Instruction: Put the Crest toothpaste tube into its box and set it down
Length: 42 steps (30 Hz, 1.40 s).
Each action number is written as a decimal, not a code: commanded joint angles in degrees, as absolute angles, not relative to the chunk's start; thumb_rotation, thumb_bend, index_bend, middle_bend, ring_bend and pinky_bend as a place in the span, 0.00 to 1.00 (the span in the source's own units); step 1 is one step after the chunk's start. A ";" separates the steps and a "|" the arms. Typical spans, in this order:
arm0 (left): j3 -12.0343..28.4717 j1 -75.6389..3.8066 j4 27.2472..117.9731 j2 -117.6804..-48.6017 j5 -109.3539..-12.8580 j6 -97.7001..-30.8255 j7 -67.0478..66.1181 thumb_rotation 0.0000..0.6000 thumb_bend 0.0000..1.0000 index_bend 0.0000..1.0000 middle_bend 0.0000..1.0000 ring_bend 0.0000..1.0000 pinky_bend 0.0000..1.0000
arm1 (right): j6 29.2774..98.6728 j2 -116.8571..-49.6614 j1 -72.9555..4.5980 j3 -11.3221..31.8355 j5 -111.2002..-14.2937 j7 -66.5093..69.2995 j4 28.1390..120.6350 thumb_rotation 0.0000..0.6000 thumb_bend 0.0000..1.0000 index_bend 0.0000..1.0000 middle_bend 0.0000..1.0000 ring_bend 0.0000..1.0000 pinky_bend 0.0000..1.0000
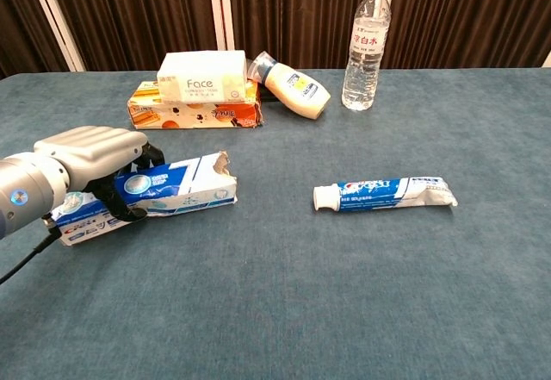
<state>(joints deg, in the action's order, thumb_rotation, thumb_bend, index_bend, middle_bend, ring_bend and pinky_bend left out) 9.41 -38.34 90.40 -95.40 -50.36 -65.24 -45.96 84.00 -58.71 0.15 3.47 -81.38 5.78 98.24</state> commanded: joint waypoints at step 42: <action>6.05 -29.48 103.31 -64.12 -80.72 -76.93 -8.67 1.00 0.39 0.44 0.55 0.52 0.56 | 57.46 -72.00 -26.26 12.79 -61.86 -28.11 103.07 1.00 0.47 0.12 0.09 0.00 0.01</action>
